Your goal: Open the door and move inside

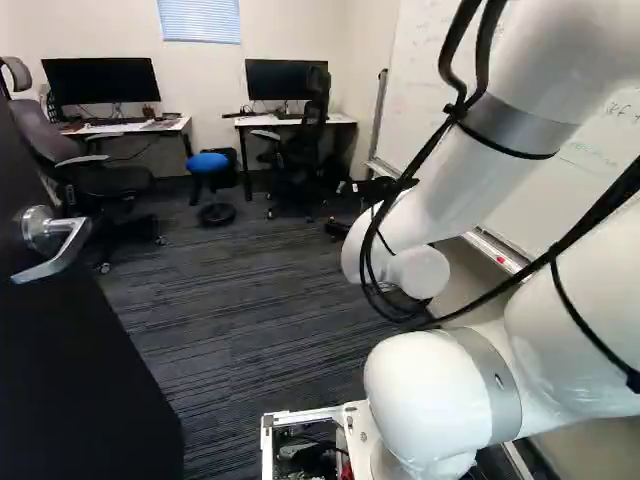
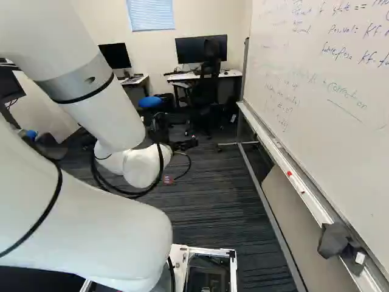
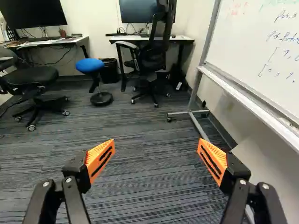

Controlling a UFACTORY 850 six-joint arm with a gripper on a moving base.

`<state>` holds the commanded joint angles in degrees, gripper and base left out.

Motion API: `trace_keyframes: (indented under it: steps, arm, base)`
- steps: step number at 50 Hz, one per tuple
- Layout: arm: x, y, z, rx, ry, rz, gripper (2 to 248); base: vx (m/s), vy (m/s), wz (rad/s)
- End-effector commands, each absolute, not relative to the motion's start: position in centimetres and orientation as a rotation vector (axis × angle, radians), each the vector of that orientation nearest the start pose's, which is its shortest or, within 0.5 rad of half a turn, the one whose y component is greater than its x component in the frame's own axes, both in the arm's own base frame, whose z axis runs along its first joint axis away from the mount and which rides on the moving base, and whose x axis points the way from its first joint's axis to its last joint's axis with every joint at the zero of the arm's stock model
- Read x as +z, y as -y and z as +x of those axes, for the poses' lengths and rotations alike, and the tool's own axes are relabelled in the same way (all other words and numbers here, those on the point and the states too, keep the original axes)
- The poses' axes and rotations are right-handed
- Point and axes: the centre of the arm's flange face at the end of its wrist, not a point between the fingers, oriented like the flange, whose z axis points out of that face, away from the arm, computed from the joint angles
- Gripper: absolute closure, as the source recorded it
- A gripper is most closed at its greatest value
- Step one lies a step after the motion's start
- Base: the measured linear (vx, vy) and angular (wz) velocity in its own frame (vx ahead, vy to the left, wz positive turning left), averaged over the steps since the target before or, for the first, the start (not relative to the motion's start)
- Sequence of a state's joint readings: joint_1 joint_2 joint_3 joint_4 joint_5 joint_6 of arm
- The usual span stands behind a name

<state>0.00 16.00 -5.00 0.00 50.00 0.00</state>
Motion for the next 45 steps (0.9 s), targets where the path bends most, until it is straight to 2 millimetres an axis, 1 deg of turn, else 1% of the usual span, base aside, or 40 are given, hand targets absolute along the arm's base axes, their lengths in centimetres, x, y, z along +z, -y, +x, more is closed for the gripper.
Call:
trace_keyframes:
  steps: [45]
  arm:
    - [36.56,0.0,27.03,-1.824,0.0,-2.558,3]
  base:
    - [0.221,0.002,-0.008]
